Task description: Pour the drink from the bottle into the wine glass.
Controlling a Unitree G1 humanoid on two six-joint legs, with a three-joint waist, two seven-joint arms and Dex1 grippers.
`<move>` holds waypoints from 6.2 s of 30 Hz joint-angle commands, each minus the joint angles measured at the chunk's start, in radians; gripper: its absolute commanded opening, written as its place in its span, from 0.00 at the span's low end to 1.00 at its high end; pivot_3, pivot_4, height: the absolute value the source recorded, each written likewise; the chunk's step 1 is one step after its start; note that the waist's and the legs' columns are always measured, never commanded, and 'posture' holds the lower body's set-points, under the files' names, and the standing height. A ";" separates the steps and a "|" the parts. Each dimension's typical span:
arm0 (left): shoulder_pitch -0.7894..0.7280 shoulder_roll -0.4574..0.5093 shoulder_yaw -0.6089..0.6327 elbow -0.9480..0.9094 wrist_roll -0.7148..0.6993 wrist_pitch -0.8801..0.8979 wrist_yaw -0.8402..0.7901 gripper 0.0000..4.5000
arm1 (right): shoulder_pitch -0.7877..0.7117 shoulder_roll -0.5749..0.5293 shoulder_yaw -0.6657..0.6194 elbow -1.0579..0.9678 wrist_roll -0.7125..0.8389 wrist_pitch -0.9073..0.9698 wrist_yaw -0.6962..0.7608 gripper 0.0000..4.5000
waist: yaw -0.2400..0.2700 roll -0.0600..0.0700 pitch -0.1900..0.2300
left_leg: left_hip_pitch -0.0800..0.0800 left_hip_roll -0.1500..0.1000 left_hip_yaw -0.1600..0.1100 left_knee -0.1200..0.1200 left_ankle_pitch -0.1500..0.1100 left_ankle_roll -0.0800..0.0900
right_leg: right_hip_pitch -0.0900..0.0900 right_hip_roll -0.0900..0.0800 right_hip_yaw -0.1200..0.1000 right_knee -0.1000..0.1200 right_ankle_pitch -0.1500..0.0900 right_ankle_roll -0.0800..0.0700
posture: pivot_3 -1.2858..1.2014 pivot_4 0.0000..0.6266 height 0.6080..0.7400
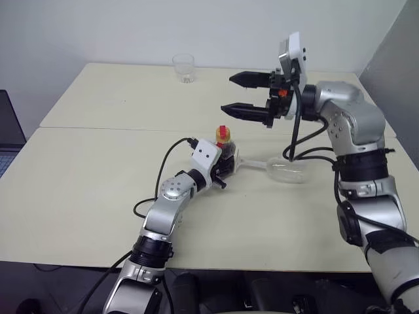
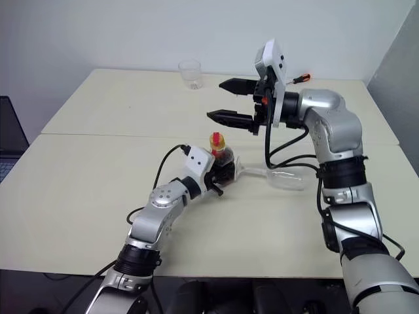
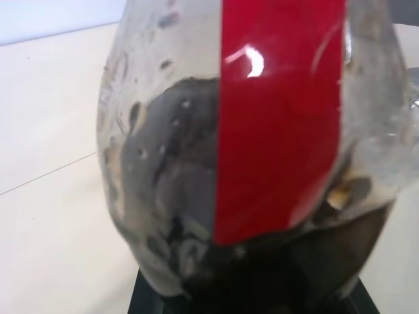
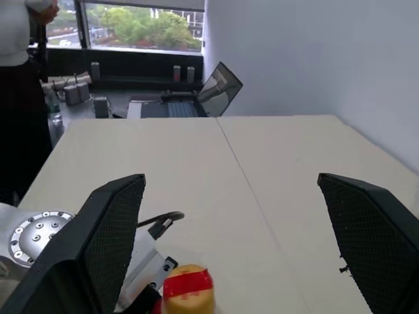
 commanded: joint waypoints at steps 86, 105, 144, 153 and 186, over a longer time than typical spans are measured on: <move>-0.034 0.005 -0.007 -0.053 0.002 -0.009 0.033 0.17 | -0.243 -0.016 0.225 0.784 -0.215 -0.599 0.269 0.27 | -0.002 0.000 0.000 | 0.000 0.001 0.002 0.000 0.000 0.000 | 0.000 0.002 0.000 -0.003 0.001 0.001 | 0.52 0.24 1.00; -0.047 -0.013 -0.016 -0.030 0.009 -0.025 0.022 0.17 | -0.073 -0.122 0.005 0.144 0.020 -0.082 0.212 1.00 | 0.001 0.000 0.000 | 0.000 0.000 0.001 0.000 0.000 0.000 | 0.000 0.000 -0.001 -0.001 0.001 0.001 | 0.52 0.24 1.00; -0.053 -0.052 -0.003 -0.008 -0.003 -0.080 0.038 0.17 | 0.178 0.341 0.032 -0.469 -0.044 0.470 -0.935 1.00 | -0.003 0.000 0.000 | 0.000 -0.001 0.000 0.001 0.000 0.000 | -0.001 0.002 0.000 0.002 -0.002 0.005 | 0.52 0.24 1.00; -0.049 -0.051 0.001 -0.017 -0.003 -0.083 0.044 0.17 | 0.195 0.356 0.047 -0.410 -0.088 0.396 -0.942 1.00 | -0.003 0.000 0.000 | 0.000 0.000 0.000 0.000 0.000 0.000 | -0.001 0.002 0.000 0.001 -0.002 0.005 | 0.52 0.24 1.00; -0.053 -0.047 -0.003 -0.012 -0.009 -0.079 0.037 0.17 | 0.247 0.278 -0.064 -0.542 -0.049 0.499 -0.952 1.00 | -0.002 0.000 0.000 | -0.002 0.000 -0.001 0.000 0.000 0.000 | -0.001 0.002 0.000 -0.003 -0.002 0.005 | 0.52 0.24 1.00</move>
